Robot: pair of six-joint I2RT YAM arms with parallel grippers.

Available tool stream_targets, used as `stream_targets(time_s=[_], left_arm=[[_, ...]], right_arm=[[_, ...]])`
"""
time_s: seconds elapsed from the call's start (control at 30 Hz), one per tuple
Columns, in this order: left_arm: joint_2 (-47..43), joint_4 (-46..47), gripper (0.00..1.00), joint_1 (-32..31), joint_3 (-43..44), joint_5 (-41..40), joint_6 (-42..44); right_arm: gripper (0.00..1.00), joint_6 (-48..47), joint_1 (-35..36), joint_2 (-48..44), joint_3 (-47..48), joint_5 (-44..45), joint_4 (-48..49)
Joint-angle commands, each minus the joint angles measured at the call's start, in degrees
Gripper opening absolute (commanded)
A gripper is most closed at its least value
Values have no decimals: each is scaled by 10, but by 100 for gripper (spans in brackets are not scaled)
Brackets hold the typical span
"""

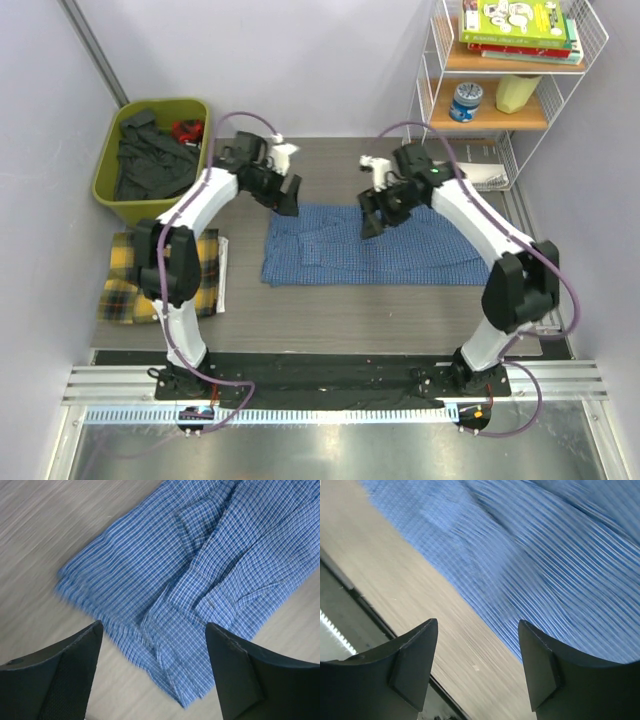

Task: Fold and stack the long sleeve shirts
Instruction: Fold the shirt

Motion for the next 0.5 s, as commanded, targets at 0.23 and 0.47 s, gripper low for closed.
stream_targets(time_s=[0.23,0.47], left_arm=[[165,-95,75,-121,96,-152,132],[84,-126,66,-121,-100,-232,180]], right_arm=[[70,-62,-218,-145,-97,86,-78],[70,-91,-237,-178,-115,120,-115]])
